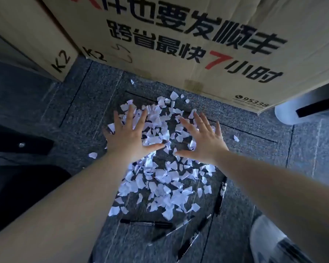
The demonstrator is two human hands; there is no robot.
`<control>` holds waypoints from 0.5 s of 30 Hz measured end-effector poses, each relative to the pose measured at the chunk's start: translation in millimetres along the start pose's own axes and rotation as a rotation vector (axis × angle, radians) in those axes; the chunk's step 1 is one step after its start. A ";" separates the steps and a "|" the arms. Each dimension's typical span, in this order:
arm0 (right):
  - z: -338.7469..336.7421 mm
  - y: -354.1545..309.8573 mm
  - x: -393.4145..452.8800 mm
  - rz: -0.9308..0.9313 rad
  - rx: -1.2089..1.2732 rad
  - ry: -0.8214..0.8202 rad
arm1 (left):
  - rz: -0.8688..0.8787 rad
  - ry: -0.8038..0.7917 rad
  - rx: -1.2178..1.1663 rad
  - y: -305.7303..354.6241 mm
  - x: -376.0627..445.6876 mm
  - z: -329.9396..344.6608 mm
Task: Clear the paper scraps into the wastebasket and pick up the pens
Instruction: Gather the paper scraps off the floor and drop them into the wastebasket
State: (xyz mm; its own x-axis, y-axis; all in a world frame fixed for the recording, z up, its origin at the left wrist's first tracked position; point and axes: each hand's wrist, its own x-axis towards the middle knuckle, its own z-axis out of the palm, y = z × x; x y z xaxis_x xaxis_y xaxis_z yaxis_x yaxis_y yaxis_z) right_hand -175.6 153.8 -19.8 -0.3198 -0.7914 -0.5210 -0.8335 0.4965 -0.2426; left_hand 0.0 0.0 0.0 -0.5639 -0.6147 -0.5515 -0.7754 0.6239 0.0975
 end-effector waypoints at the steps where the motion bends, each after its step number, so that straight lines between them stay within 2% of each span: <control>1: 3.5 -0.7 -2.2 -0.009 -0.020 -0.007 | 0.000 -0.030 0.015 1.8 0.1 2.6; 10: 45.7 -11.6 -14.1 -0.150 -0.187 0.058 | 0.145 -0.006 0.096 13.3 -9.9 46.4; 15: 48.6 -10.9 -22.2 -0.205 -0.295 0.143 | 0.206 0.140 0.164 5.5 -20.8 55.2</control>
State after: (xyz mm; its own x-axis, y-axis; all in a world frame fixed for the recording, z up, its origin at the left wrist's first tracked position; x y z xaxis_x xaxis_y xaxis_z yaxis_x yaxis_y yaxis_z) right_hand -137.5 183.3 -45.4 -0.1754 -0.9158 -0.3612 -0.9738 0.2154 -0.0733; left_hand 23.1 42.9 -33.7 -0.7469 -0.5206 -0.4137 -0.5909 0.8049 0.0540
